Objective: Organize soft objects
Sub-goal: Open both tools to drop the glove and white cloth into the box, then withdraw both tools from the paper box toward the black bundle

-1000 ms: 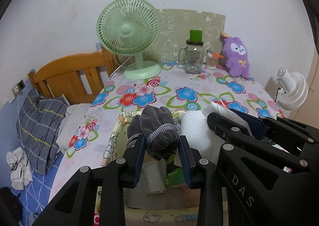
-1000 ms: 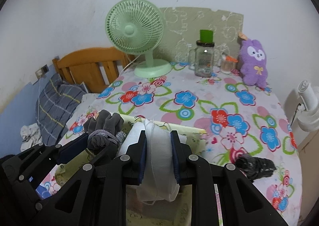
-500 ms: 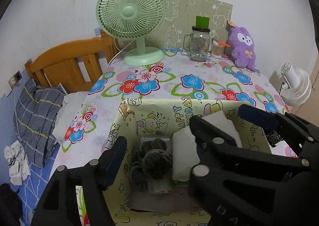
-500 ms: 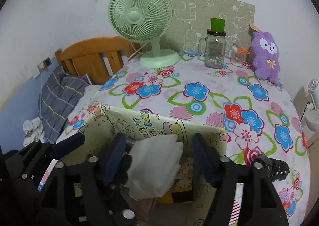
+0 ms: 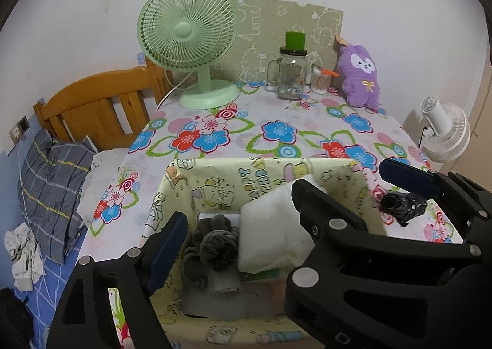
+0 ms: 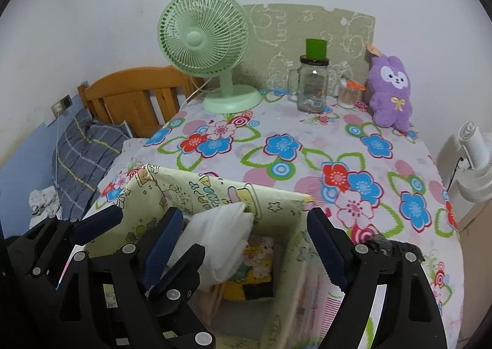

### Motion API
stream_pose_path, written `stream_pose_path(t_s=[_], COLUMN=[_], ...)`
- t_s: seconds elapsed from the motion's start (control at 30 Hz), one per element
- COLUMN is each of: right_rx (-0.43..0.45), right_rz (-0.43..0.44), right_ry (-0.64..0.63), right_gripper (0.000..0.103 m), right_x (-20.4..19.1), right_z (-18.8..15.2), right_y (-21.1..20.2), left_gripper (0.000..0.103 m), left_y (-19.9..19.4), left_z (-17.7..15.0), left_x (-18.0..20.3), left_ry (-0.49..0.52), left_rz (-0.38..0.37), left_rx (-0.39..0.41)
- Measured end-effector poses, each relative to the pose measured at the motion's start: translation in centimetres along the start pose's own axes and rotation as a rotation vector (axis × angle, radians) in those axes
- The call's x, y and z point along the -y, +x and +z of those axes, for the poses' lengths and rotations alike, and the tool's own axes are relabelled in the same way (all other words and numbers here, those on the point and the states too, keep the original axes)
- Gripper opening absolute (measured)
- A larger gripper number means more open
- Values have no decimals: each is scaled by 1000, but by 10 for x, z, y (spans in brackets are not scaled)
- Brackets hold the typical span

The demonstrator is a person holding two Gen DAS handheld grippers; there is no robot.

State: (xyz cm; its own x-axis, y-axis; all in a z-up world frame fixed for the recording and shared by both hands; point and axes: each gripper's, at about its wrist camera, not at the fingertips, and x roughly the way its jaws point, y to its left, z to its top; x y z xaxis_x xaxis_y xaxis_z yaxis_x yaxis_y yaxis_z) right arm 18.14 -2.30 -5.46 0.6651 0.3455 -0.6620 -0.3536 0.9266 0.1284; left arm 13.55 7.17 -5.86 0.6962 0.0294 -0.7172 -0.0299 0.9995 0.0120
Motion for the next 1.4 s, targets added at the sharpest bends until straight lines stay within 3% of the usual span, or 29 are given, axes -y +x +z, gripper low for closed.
stream_pose_path(t_s=[0.47, 1.4], right_rx=[54, 126], right_rz=[-23, -93], right_ry=[22, 58], right_gripper=[88, 88], right_x=[22, 73], right_z=[-8, -41], right_y=[-47, -118], left_gripper=[94, 101], left_y=[-35, -76], left_z=[-1, -19], left_x=[31, 100], left_ry=[4, 57], left_rz=[-8, -76], left_rx=[64, 129])
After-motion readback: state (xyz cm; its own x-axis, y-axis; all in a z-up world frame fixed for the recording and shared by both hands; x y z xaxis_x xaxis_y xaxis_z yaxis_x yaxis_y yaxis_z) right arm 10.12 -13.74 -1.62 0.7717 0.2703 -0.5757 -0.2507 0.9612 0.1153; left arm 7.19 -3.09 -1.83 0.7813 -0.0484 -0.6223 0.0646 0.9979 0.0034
